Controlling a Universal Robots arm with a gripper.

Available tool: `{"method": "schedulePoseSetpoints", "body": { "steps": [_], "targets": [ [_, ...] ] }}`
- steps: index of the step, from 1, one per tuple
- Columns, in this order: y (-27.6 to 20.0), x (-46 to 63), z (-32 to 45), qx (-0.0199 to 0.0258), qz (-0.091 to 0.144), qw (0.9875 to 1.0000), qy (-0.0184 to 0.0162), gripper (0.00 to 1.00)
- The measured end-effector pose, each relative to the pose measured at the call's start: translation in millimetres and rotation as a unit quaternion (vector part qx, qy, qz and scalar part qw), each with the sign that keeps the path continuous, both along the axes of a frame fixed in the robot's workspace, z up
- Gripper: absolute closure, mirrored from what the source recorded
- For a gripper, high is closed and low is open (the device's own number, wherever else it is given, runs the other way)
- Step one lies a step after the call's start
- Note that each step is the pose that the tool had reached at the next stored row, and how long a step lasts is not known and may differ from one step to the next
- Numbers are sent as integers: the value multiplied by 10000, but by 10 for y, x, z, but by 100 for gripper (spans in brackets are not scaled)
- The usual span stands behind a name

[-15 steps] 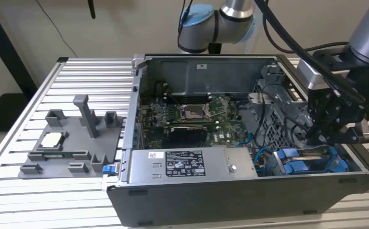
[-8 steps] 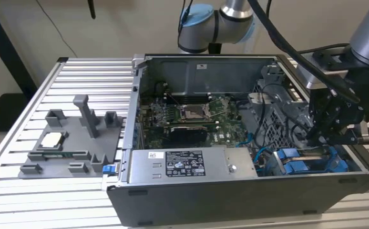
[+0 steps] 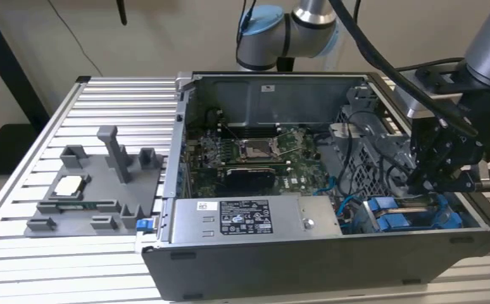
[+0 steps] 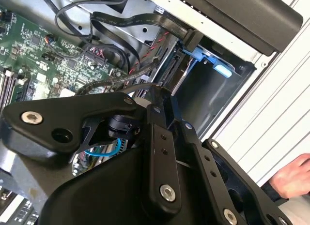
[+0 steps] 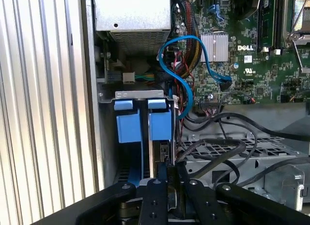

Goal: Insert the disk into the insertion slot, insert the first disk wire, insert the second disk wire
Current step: 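Insert the first disk wire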

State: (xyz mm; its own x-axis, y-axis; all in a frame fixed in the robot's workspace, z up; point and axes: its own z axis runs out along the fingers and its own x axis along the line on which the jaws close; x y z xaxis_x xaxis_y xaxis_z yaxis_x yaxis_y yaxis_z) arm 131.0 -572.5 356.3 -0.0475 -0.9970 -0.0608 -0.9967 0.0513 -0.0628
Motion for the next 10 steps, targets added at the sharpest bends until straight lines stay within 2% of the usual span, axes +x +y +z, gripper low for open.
{"method": "schedulePoseSetpoints", "body": {
  "steps": [5,10],
  "targets": [
    [0,2,-1,0,0,10000,36,81],
    [0,4,-2,0,-1,9999,111,81]
  ]
}}
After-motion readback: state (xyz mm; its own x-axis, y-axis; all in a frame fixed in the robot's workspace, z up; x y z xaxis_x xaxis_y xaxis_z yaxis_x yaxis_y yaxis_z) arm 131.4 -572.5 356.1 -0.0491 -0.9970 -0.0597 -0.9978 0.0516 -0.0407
